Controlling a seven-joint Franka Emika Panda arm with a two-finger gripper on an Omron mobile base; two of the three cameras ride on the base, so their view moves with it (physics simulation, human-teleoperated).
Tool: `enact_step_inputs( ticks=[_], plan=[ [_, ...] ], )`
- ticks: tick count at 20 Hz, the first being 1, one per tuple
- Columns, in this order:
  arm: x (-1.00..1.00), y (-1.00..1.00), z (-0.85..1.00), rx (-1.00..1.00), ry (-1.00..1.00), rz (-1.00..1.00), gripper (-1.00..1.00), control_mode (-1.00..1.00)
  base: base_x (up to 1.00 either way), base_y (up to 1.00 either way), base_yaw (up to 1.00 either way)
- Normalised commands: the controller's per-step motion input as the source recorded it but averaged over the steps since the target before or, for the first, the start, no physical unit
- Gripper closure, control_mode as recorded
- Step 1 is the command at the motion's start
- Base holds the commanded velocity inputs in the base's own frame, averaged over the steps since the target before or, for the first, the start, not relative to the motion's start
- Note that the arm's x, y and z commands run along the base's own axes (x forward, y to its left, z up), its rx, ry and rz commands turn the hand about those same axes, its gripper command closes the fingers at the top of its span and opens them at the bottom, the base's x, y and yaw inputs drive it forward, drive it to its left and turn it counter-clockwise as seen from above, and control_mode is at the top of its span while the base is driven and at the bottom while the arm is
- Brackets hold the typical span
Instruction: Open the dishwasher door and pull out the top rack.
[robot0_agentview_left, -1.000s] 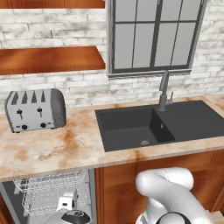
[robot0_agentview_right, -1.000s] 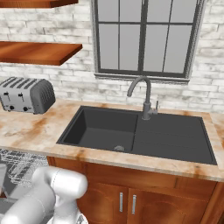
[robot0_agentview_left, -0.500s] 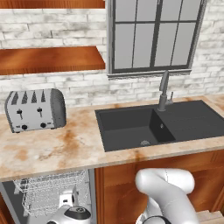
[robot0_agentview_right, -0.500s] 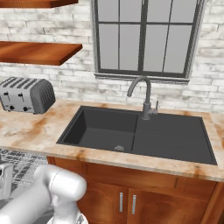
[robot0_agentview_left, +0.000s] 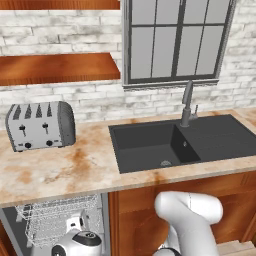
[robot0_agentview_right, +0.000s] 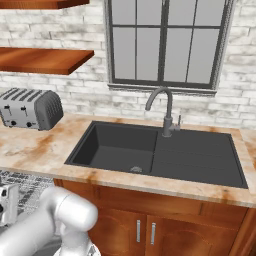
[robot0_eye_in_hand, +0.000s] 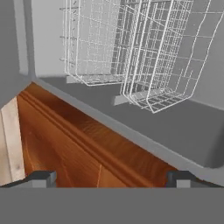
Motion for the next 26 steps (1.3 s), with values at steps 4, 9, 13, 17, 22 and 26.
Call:
enact_step_inputs(
  ticks=[4,9,13,17,22,26],
  plan=[
    [0.36,0.0,-0.18,-0.02,0.11,0.02,-1.0,-1.0,0.0,0.0,0.0],
    [0.39,0.0,-0.27,0.0,0.12,0.03,-1.0,-1.0,0.0,0.0,0.0],
    [0.34,0.0,-0.38,0.0,0.04,0.05,-1.0,-1.0,0.0,0.0,0.0],
    [0.29,0.0,-0.34,-0.01,0.0,0.06,-1.0,-1.0,0.0,0.0,0.0],
    [0.17,0.0,-0.03,0.0,0.0,0.07,-1.0,-1.0,0.0,0.0,0.0],
    [0.03,0.03,0.0,0.0,0.0,0.07,-1.0,-1.0,0.0,0.0,0.0]
  ],
)
